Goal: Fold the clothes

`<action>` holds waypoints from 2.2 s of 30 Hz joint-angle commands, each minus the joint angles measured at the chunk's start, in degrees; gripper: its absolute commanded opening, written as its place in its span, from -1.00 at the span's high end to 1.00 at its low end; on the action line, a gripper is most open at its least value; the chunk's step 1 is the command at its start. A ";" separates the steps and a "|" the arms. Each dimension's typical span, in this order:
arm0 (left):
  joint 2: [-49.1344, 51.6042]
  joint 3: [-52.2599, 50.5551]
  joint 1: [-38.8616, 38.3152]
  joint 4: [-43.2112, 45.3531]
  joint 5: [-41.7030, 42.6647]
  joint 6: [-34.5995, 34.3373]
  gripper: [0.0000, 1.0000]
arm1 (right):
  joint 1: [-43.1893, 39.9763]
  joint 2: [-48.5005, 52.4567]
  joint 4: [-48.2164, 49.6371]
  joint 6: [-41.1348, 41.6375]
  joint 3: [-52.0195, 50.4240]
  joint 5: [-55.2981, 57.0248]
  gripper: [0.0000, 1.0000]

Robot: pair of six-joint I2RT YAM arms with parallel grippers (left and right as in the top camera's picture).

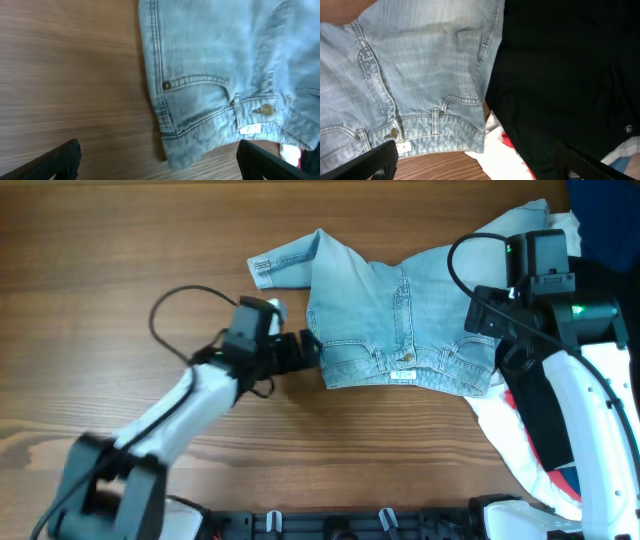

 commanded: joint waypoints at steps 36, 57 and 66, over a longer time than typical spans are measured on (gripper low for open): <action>-18.60 0.74 35.91 -21.35 -12.72 -3.72 0.92 | -0.46 0.04 -0.39 -1.51 0.28 -0.35 -0.99; -19.30 0.63 18.62 -34.21 -0.46 -0.57 -0.98 | -0.44 22.53 14.40 -10.19 -0.98 -39.54 -0.71; -10.69 0.63 10.29 -33.83 -2.16 -3.02 -0.99 | -0.44 37.09 31.23 -2.45 -0.98 -48.06 -0.60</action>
